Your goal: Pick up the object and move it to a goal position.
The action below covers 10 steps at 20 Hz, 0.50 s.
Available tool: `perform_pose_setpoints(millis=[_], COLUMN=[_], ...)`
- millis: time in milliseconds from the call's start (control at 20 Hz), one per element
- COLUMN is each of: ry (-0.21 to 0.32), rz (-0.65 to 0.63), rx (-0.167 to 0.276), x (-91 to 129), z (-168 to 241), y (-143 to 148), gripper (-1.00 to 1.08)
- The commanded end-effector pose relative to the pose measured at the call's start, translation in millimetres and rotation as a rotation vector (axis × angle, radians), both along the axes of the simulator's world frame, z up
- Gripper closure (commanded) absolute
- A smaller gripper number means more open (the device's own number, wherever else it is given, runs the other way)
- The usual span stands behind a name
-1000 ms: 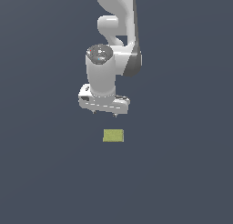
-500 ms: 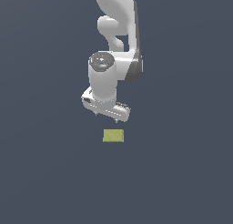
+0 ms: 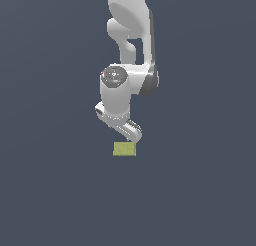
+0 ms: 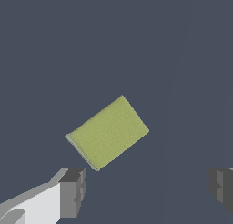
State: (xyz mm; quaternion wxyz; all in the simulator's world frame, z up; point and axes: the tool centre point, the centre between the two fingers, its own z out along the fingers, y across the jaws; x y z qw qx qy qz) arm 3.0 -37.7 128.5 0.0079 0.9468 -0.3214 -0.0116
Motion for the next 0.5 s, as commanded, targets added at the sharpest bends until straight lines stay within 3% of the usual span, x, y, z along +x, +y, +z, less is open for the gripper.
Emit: perform_pose_setpoints(millis=[0, 450], ry=[-0.002, -0.009], rz=[-0.071, -0.320], rx=[0.001, 0.001], x=[2.0, 8.4], z=[-5.4, -24.4], y=[2.0, 8.6], gripper=[-0.92, -0.92])
